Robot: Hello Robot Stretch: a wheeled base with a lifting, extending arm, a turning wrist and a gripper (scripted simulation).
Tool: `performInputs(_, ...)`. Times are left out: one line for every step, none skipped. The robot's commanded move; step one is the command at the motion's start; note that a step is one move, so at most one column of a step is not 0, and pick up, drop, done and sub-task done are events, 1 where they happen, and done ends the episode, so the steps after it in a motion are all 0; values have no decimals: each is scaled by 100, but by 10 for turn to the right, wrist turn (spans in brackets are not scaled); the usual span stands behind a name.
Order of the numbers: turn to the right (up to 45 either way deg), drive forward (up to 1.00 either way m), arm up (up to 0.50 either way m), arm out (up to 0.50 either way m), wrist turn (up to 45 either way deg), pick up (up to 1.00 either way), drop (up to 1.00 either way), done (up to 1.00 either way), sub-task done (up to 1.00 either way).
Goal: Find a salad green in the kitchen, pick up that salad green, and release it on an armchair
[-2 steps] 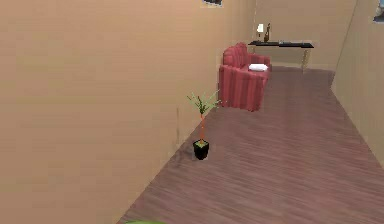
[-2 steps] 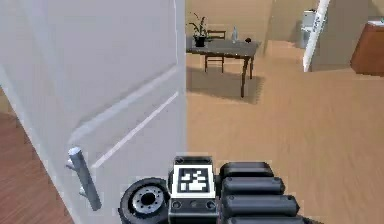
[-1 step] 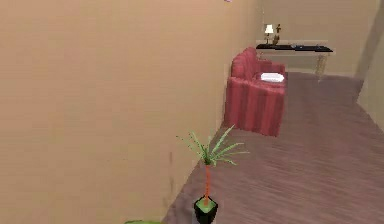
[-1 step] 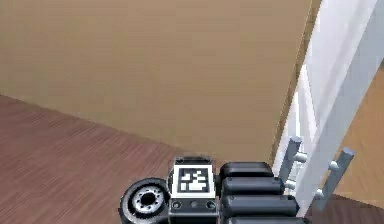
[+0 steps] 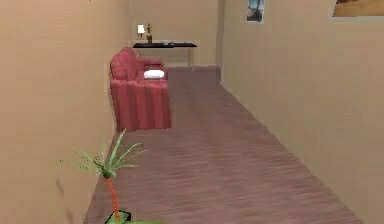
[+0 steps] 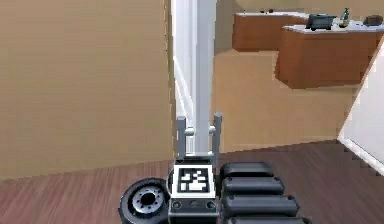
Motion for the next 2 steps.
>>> performInputs(0,75,0,0,0,0,0,0,0)
performInputs(90,0,0,0,0,0,0,0,0)
